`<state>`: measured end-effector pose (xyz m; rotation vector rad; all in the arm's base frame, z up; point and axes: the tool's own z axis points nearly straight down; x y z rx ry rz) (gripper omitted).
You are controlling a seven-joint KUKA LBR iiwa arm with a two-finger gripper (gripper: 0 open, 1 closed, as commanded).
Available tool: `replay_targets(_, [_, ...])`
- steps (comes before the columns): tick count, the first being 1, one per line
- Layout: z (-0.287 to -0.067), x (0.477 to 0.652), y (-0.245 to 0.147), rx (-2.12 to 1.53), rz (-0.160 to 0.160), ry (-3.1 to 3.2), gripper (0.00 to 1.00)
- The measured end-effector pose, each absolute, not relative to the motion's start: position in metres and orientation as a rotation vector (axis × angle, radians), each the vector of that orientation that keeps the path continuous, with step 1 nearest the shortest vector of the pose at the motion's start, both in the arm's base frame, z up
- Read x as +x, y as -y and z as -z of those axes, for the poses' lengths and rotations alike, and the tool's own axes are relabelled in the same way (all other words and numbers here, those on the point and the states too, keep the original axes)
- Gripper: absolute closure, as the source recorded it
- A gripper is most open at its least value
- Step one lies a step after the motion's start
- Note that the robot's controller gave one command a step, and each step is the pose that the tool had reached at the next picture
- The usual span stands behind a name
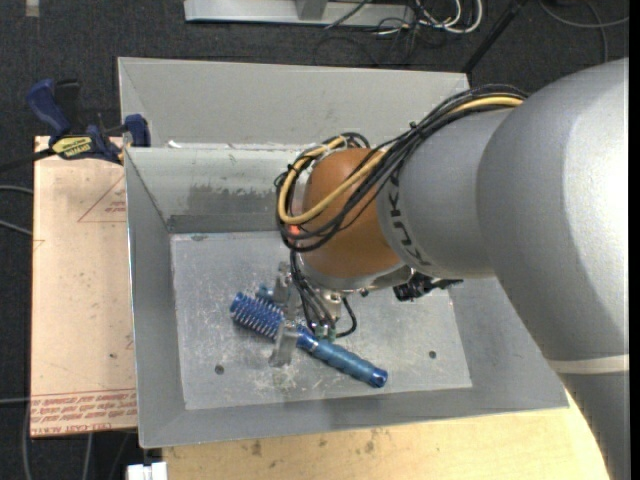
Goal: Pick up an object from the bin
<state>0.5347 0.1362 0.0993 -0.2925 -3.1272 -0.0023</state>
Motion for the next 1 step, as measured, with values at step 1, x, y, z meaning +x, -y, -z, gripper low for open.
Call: replay_targets(1, [-0.0709, 0.5314, -0.1340, -0.656, 0.006, 3.076, 0.00])
